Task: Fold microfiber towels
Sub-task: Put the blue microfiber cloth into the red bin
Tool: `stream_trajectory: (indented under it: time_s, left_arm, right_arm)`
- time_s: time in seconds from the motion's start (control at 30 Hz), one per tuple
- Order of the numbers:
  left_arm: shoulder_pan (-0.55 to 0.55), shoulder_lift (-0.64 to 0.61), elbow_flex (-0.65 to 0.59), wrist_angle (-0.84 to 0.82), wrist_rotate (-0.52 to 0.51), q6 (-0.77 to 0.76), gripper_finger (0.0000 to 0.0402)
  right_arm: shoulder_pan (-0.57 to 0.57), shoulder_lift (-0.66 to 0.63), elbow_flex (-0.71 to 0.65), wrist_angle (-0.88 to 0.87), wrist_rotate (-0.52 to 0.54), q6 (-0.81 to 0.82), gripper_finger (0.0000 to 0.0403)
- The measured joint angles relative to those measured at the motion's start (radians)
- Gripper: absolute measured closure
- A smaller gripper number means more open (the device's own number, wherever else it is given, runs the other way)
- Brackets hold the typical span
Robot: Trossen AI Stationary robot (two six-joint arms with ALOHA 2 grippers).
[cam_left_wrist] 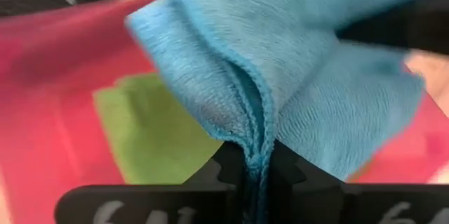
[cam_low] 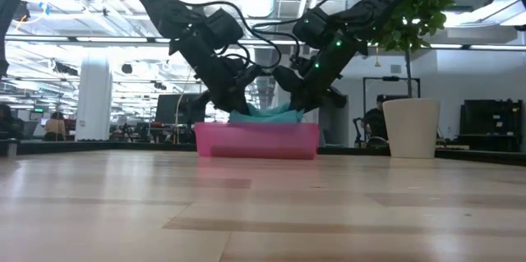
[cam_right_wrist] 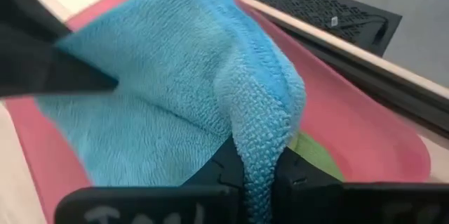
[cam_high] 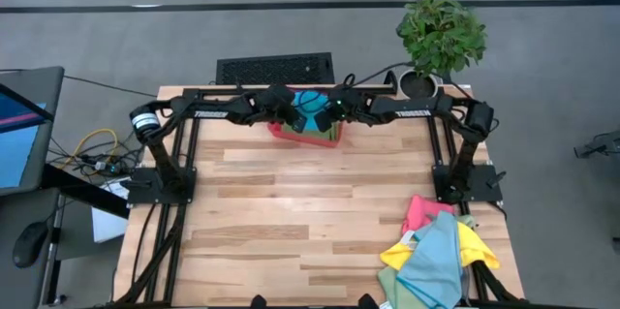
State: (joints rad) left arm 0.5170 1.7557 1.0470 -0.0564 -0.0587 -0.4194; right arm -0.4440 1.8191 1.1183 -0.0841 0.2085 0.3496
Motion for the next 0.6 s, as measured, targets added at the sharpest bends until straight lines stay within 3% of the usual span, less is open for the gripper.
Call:
stream_trajectory:
  time_s: [0.13, 0.33, 0.6]
  left_arm:
    - [-0.01, 0.017, -0.001, -0.005, -0.071, 0.0, 0.0359]
    - [-0.004, 0.016, -0.002, -0.013, -0.05, 0.015, 0.0291]
    - [0.008, 0.011, -0.002, -0.074, -0.049, 0.061, 0.0218]
  right_arm:
    - [-0.004, 0.0, 0.0, 0.0, -0.023, -0.001, 0.0339]
    - [-0.018, 0.0, -0.001, -0.024, -0.014, -0.003, 0.0298]
    - [-0.052, 0.001, -0.001, -0.031, -0.023, -0.044, 0.0207]
